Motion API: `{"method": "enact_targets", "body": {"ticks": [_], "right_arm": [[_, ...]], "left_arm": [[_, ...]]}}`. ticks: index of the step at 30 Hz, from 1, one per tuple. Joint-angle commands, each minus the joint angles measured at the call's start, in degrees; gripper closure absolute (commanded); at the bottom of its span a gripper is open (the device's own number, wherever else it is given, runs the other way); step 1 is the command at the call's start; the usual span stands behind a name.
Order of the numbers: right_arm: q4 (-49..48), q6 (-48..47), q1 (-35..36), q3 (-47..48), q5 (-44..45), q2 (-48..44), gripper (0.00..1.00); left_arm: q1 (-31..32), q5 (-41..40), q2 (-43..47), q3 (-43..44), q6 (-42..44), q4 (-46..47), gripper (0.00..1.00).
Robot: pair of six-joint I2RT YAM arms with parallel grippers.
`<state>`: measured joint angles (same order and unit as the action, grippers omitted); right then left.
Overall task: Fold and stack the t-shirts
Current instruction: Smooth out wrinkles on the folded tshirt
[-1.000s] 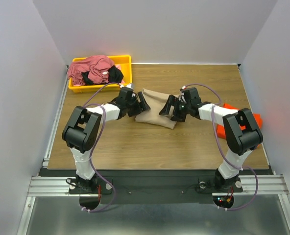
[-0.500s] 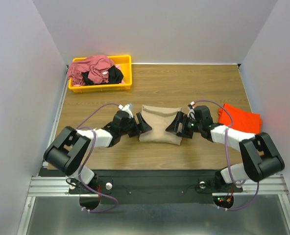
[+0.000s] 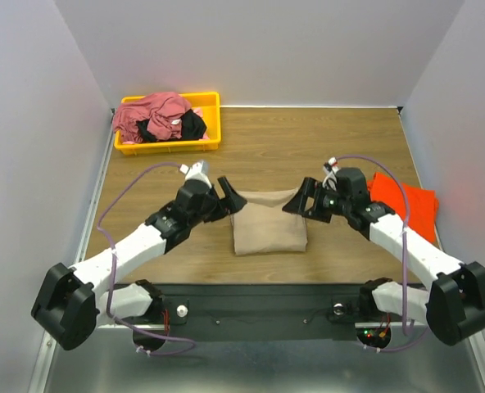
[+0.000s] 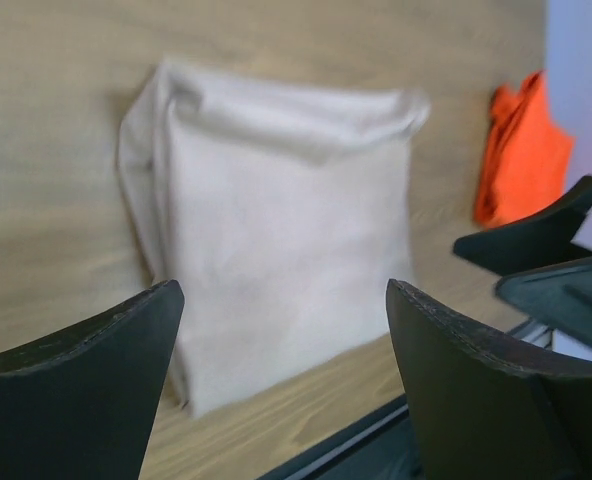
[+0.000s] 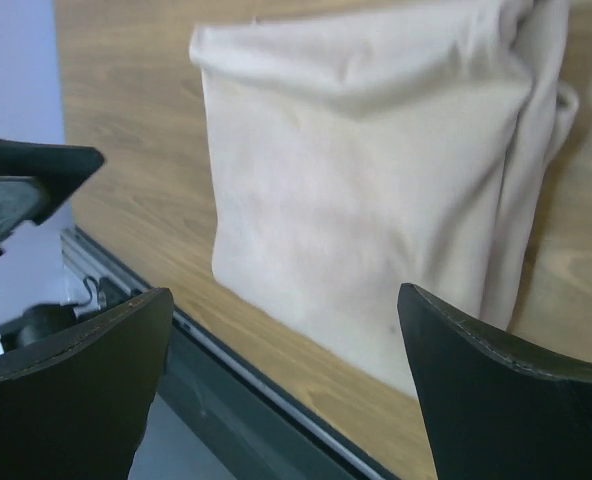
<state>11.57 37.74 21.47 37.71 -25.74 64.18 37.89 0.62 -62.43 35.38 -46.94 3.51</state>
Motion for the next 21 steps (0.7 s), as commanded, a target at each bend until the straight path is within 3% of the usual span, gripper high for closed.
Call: {"method": "enact_targets", "body": {"ticks": [1, 10, 15, 21], "right_arm": [[-0.23, 0.32, 0.41, 6.13, 4.81, 5.23, 0.00], [-7.35, 3.48, 0.15, 17.21, 9.38, 26.07, 0.00], [-8.32, 4.19, -0.56, 20.90, 12.99, 33.89, 0.00], [-8.50, 4.54, -0.91, 21.70, 10.62, 41.10, 0.00]], "left_arm": [[-1.58, -3.79, -5.29, 7.24, 3.43, -0.70, 0.05], [-6.16, 10.88, -29.39, 21.21, 5.89, 6.60, 0.05], [-8.18, 11.85, -36.61, 24.65, 5.45, 8.00, 0.06], [-10.03, 11.51, -42.24, 23.78, 5.28, 8.45, 0.07]]}}
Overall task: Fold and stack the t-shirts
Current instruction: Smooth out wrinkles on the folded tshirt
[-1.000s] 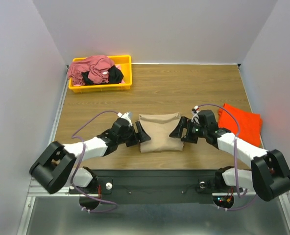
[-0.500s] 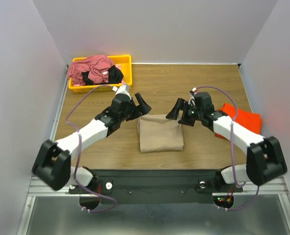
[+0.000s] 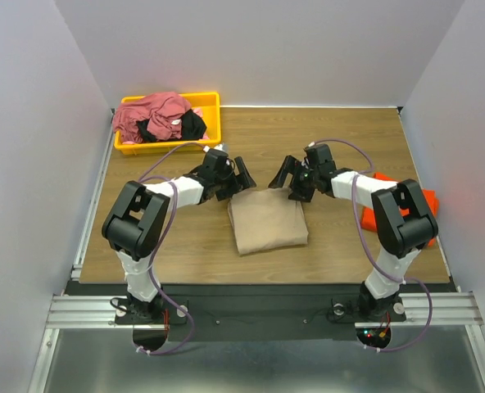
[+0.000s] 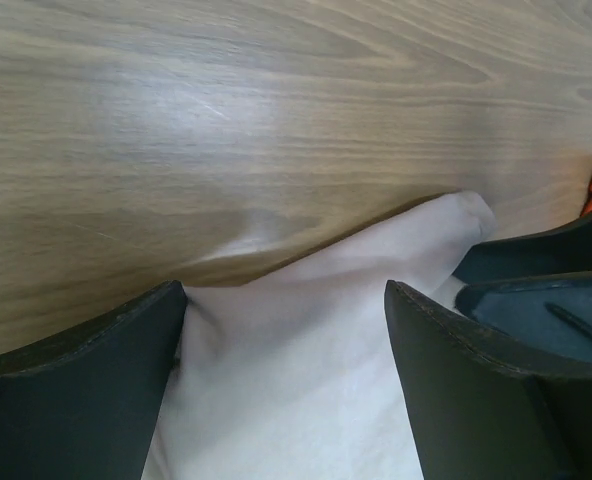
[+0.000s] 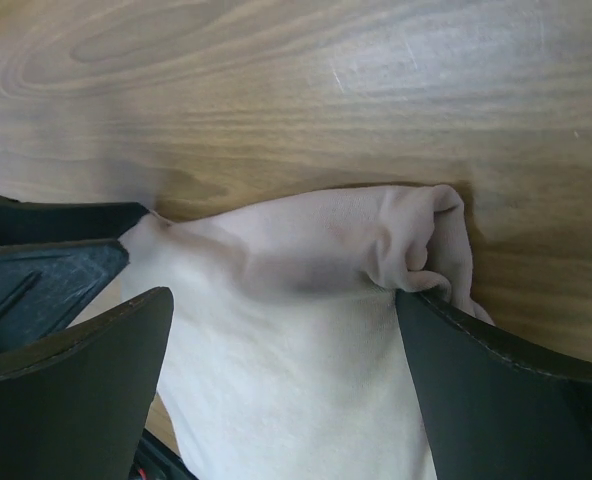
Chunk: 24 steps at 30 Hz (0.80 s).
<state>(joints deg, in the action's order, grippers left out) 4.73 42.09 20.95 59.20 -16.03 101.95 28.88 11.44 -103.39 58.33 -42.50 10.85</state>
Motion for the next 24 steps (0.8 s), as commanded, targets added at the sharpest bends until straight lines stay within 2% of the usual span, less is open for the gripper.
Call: {"method": "enact_targets", "body": {"ticks": [1, 5, 9, 12, 16, 17, 19, 24], "right_arm": [[-1.66, 0.45, -0.38, -0.05, 0.91, 3.60, 0.00], [-1.48, -0.33, -0.38, -0.40, 0.13, 2.82, 0.00], [-0.96, -2.97, -0.30, -0.05, -1.02, -2.36, 0.00], [0.80, -5.34, -0.38, -0.49, -0.58, -9.56, 0.00], [5.89, -9.20, -0.30, -2.42, 3.28, -18.44, 0.00], [8.60, -9.91, -0.30, -3.47, 6.07, -21.59, 0.00], [11.86, -12.01, -0.30, -5.49, 9.94, -24.16, 0.00], [14.07, -17.55, -0.30, -9.01, 11.64, -26.90, 0.00]], "left_arm": [[-1.20, 0.69, -1.63, 0.39, 0.84, 1.10, 0.07], [-1.64, 1.82, -2.51, -0.76, 0.58, 1.71, 0.08], [-1.81, 2.18, -0.50, 0.56, 1.36, 1.02, 0.09], [-1.81, -1.06, 3.98, 2.58, 2.24, -2.49, 0.09], [-1.81, -7.91, 13.99, 1.45, 2.86, -6.36, 0.08], [-1.81, -12.80, 18.88, -0.30, 2.25, -8.37, 0.02], [-1.81, -19.05, 26.35, -3.55, 0.67, -10.75, 0.01], [-1.90, -28.74, 39.92, -10.06, -5.38, -20.24, 0.01]]}}
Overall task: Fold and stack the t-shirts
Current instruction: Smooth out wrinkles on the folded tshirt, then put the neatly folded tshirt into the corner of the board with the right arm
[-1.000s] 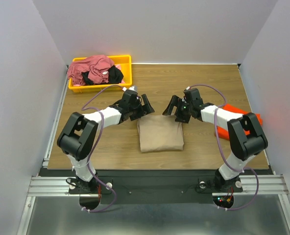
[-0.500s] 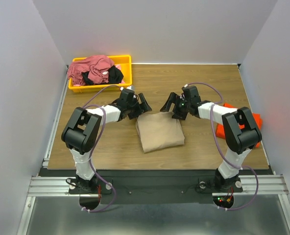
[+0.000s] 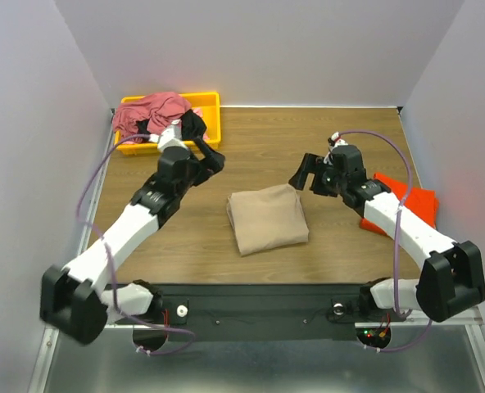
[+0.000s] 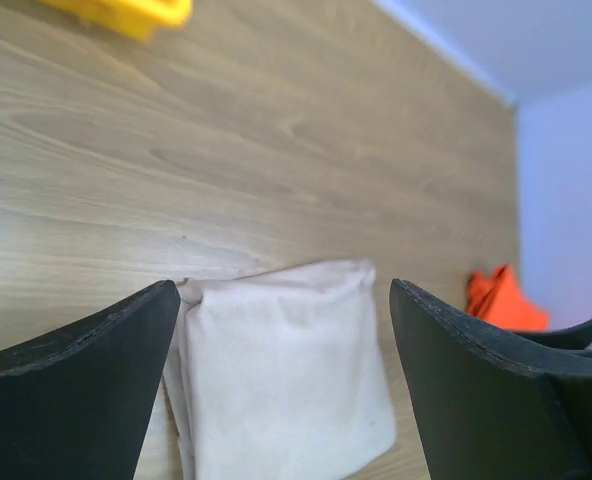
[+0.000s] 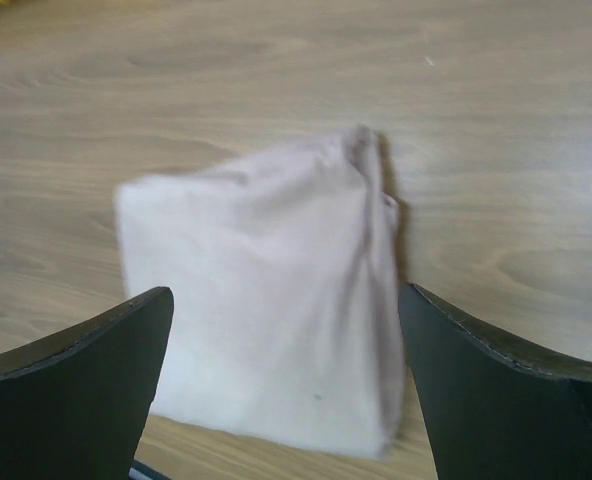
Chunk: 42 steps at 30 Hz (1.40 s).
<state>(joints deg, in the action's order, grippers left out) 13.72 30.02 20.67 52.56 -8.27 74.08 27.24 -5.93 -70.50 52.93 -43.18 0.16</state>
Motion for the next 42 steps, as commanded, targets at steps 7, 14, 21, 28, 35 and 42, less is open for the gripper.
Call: {"method": "enact_targets", "body": {"ticks": [7, 14, 21, 28, 35, 42], "right_arm": [[6.59, -8.49, 1.13, -0.09, 4.22, 9.22, 0.00], [6.85, -8.58, 5.87, 2.81, 8.62, 20.47, 0.03], [6.76, -5.33, 10.62, 3.08, 12.22, 25.57, 0.20], [7.38, -1.55, 15.63, 1.59, 15.13, 30.40, 0.44], [7.73, 3.02, 16.51, 0.00, 19.25, 33.05, 0.83], [17.99, 3.29, 16.42, 3.77, 35.32, 22.18, 1.00]], "left_arm": [[-0.26, -13.40, 22.84, -15.39, -9.46, -18.26, 0.01], [-0.26, -15.69, 30.86, -24.44, -11.05, -22.23, 0.02], [-0.26, -15.42, 31.83, -24.02, -10.52, -21.87, 0.01], [-0.26, -16.30, 30.60, -23.66, -9.82, -21.43, 0.01], [-0.26, -15.42, 30.33, -23.66, -8.77, -20.47, 0.02], [-0.26, -13.76, 31.39, -23.92, -7.18, -18.27, 0.01]]}}
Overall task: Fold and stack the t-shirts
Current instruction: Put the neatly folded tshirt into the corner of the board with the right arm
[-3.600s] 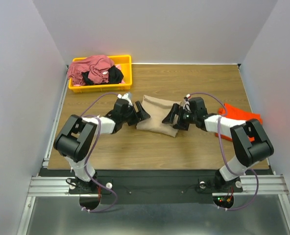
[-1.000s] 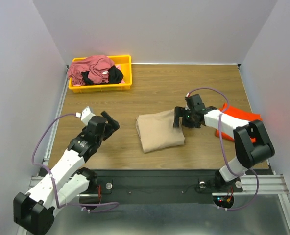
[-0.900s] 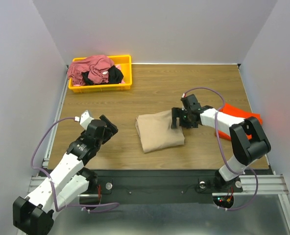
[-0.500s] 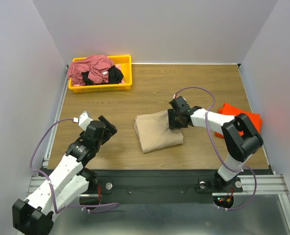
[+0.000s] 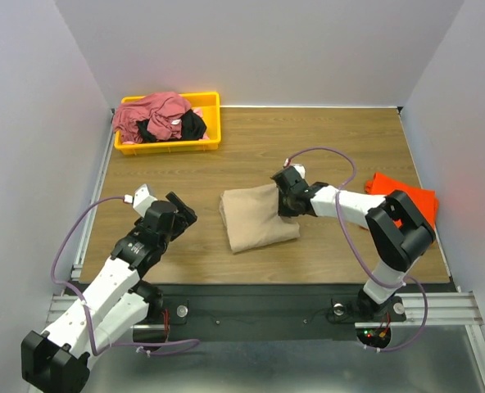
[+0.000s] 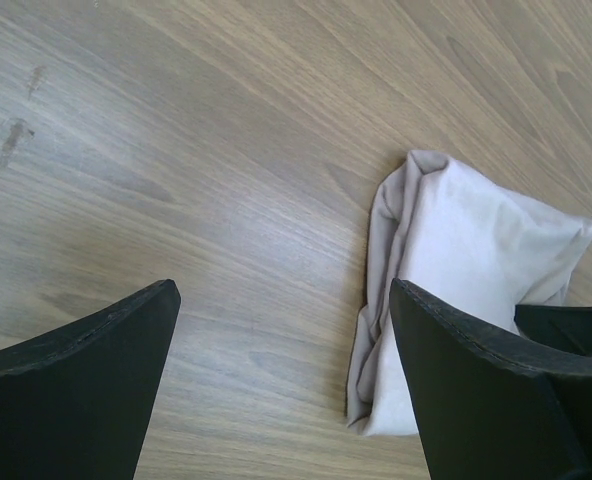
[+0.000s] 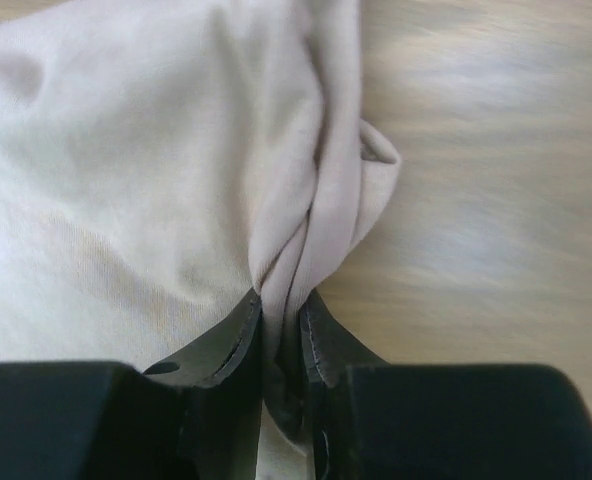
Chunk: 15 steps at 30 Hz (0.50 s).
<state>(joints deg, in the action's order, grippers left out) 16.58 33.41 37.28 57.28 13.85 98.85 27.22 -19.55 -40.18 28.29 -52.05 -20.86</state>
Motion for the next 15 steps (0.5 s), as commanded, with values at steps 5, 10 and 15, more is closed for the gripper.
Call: {"method": "enact_targets", "body": {"ticks": [5, 10, 15], "right_arm": [[23.57, -3.69, -0.71, 2.49, 23.15, -7.96, 1.00], [26.31, -9.40, -5.09, 4.07, 26.05, -10.87, 1.00], [29.38, -15.89, -10.72, 6.09, 31.15, -13.93, 1.00]], "left_arm": [[-0.24, -0.31, 1.16, 0.80, 1.78, 2.76, 0.01], [-0.24, -0.66, 0.99, 0.89, 1.69, 2.58, 0.01], [-0.24, -1.45, 1.51, 0.80, 1.34, 2.05, 0.01]]}}
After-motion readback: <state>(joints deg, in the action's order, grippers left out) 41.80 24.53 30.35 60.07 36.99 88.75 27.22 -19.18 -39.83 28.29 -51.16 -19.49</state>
